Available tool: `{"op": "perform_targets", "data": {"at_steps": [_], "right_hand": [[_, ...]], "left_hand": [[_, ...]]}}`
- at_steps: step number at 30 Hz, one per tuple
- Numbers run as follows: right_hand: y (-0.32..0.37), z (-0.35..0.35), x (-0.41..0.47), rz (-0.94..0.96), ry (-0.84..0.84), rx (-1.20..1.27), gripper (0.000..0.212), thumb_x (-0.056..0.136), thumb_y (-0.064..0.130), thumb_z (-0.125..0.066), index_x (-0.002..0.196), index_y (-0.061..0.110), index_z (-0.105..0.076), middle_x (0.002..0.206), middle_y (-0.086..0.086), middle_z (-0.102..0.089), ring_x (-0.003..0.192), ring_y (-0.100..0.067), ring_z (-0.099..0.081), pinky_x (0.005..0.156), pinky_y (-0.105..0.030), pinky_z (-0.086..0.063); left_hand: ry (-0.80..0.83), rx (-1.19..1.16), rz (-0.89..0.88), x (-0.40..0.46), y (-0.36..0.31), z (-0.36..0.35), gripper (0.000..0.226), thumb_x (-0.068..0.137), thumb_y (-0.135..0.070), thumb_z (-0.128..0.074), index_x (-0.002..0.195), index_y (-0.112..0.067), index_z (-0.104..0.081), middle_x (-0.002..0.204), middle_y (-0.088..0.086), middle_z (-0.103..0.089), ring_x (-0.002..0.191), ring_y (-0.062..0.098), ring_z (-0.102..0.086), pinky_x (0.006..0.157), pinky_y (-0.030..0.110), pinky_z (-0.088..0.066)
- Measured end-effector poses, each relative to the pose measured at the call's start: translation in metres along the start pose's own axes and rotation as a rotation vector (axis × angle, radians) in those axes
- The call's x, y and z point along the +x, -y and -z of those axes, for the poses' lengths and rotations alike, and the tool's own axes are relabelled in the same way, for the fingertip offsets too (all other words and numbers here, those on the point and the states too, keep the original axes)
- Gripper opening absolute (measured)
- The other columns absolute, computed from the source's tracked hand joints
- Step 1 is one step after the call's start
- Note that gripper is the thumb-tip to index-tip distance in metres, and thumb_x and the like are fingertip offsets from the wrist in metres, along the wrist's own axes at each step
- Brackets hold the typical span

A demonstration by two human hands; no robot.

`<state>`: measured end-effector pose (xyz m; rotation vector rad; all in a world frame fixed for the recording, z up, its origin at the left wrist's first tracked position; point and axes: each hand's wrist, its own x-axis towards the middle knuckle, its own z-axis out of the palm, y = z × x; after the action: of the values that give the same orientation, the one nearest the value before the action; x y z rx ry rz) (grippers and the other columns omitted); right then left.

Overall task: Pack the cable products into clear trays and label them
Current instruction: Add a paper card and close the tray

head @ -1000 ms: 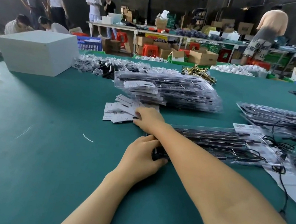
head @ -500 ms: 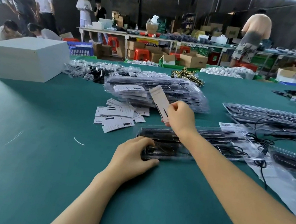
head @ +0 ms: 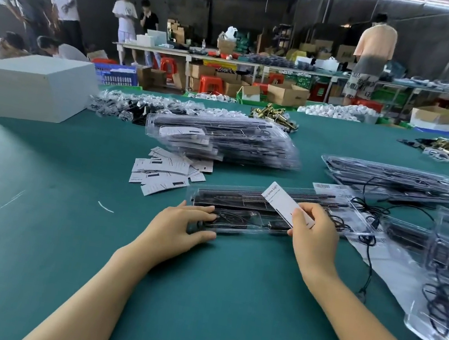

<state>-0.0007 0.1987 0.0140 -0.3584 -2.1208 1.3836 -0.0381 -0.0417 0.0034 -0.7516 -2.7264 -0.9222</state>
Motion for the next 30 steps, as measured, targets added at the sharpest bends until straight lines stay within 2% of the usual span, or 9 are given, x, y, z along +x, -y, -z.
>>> {"op": "perform_targets", "data": {"at_steps": [4, 7, 11, 16, 18, 20, 23, 28, 30], "right_hand": [[-0.003, 0.001, -0.005, 0.128, -0.093, -0.048, 0.014, 0.094, 0.012, -0.052, 0.101, 0.011, -0.064, 0.09, -0.003, -0.067, 0.078, -0.026, -0.059, 0.07, -0.039, -0.049], [-0.007, 0.003, -0.004, 0.104, -0.132, -0.03, 0.015, 0.094, 0.013, -0.052, 0.103, 0.011, -0.063, 0.091, -0.006, -0.067, 0.078, -0.029, -0.059, 0.071, -0.043, -0.05], [-0.011, 0.006, -0.001, 0.072, -0.105, -0.013, 0.013, 0.093, 0.013, -0.051, 0.1, 0.014, -0.062, 0.088, -0.006, -0.068, 0.077, -0.029, -0.061, 0.069, -0.04, -0.05], [-0.012, 0.006, 0.002, 0.049, -0.065, 0.022, 0.017, 0.092, 0.013, -0.053, 0.101, 0.016, -0.067, 0.091, -0.001, -0.068, 0.079, -0.026, -0.063, 0.071, -0.038, -0.052], [-0.013, 0.007, 0.004, 0.017, -0.059, 0.066, 0.018, 0.092, 0.013, -0.054, 0.102, 0.018, -0.069, 0.086, 0.003, -0.067, 0.071, -0.02, -0.063, 0.065, -0.033, -0.051], [-0.015, 0.007, 0.006, -0.023, -0.065, 0.111, 0.018, 0.092, 0.014, -0.055, 0.1, 0.02, -0.07, 0.078, 0.005, -0.066, 0.057, -0.01, -0.06, 0.056, -0.03, -0.05], [-0.016, 0.008, 0.009, -0.054, -0.06, 0.145, 0.019, 0.092, 0.014, -0.055, 0.095, 0.026, -0.068, 0.078, 0.006, -0.066, 0.048, -0.004, -0.057, 0.054, -0.032, -0.05], [-0.016, 0.008, 0.009, -0.07, -0.065, 0.164, 0.019, 0.092, 0.013, -0.055, 0.093, 0.027, -0.067, 0.079, 0.005, -0.067, 0.045, -0.002, -0.056, 0.05, -0.029, -0.048], [-0.014, 0.008, 0.008, -0.075, -0.065, 0.175, 0.02, 0.092, 0.012, -0.055, 0.09, 0.029, -0.066, 0.079, 0.006, -0.066, 0.045, -0.002, -0.055, 0.047, -0.027, -0.047]], "left_hand": [[0.001, 0.043, 0.027, -0.002, -0.003, 0.003, 0.032, 0.083, -0.041, -0.071, 0.114, -0.036, -0.068, 0.128, -0.024, -0.057, 0.125, -0.004, -0.046, 0.112, 0.018, -0.026], [0.006, 0.082, 0.063, -0.002, -0.006, 0.005, 0.031, 0.079, -0.048, -0.072, 0.109, -0.044, -0.068, 0.122, -0.033, -0.057, 0.119, -0.007, -0.05, 0.094, 0.016, -0.037], [0.021, 0.066, 0.079, -0.003, -0.009, 0.007, 0.03, 0.078, -0.048, -0.073, 0.108, -0.045, -0.069, 0.121, -0.033, -0.058, 0.117, -0.008, -0.052, 0.094, 0.019, -0.04], [0.035, 0.02, 0.096, -0.004, -0.01, 0.009, 0.029, 0.074, -0.049, -0.075, 0.102, -0.047, -0.07, 0.116, -0.037, -0.058, 0.113, -0.015, -0.05, 0.092, 0.015, -0.038], [0.043, 0.012, 0.102, -0.003, -0.011, 0.01, 0.028, 0.075, -0.049, -0.075, 0.102, -0.047, -0.07, 0.115, -0.038, -0.058, 0.113, -0.016, -0.05, 0.09, 0.012, -0.037], [0.053, -0.003, 0.104, -0.003, -0.01, 0.011, 0.027, 0.075, -0.048, -0.075, 0.101, -0.047, -0.07, 0.114, -0.038, -0.059, 0.112, -0.017, -0.049, 0.086, 0.002, -0.032], [0.06, -0.03, 0.103, -0.002, -0.009, 0.012, 0.023, 0.078, -0.046, -0.073, 0.101, -0.046, -0.071, 0.114, -0.036, -0.06, 0.111, -0.018, -0.049, 0.083, -0.005, -0.026], [0.045, 0.122, 0.01, -0.002, -0.012, 0.008, 0.019, 0.089, -0.038, -0.064, 0.106, -0.036, -0.072, 0.119, -0.027, -0.062, 0.111, -0.008, -0.054, 0.078, -0.003, -0.03], [0.042, 0.181, -0.036, -0.004, -0.015, 0.006, 0.02, 0.093, -0.034, -0.059, 0.109, -0.032, -0.071, 0.121, -0.023, -0.062, 0.115, 0.0, -0.057, 0.084, 0.011, -0.04]]}}
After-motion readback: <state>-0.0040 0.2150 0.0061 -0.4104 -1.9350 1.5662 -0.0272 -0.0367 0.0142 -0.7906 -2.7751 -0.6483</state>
